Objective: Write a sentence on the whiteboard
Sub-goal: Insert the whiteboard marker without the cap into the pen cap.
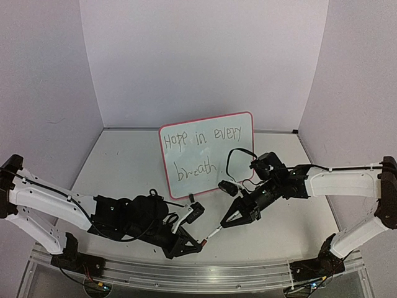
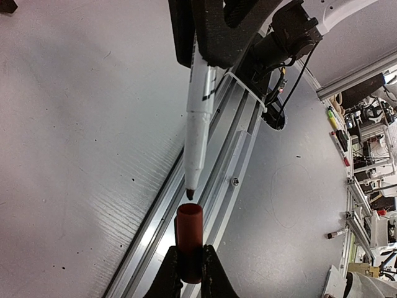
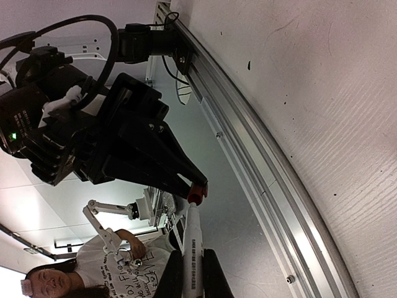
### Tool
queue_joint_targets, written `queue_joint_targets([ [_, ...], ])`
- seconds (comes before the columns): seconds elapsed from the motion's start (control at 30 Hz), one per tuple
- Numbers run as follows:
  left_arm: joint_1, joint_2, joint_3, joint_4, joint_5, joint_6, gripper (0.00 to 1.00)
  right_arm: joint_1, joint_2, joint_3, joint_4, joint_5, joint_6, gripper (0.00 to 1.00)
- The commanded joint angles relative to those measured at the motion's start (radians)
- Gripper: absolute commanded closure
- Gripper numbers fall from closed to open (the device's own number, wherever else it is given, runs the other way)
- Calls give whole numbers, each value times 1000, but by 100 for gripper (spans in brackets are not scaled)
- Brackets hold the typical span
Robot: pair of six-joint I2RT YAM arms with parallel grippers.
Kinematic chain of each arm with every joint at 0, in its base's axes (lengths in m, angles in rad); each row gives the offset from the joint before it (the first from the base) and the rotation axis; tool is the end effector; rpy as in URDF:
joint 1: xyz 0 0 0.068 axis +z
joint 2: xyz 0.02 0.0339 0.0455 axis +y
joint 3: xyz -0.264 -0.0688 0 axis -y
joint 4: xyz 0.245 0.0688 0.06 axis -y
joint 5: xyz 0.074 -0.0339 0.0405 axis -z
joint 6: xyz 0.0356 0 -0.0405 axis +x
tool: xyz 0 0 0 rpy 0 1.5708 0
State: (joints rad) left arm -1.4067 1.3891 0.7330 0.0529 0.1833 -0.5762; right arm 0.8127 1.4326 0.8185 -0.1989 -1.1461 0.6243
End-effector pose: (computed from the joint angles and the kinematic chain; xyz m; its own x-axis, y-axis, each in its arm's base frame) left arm 0.0414 -0.2899 0.2094 -0.6196 0.4625 -0.6342 0.7835 0.3154 -0.5354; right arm 0.1685 0.2252 0.2184 -0.8318 -0.5282 -0.1708 -0.3002 0.1692 0.9387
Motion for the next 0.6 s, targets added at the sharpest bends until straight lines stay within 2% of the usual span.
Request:
queue_joint_targets([
  [0.0,-6,4,53,20,8,11,100,-1,2,19,6,-20,-19,100],
  [0.57,-6,14,60,19,16,11,100,18,28,33,8,-24,-25,100],
])
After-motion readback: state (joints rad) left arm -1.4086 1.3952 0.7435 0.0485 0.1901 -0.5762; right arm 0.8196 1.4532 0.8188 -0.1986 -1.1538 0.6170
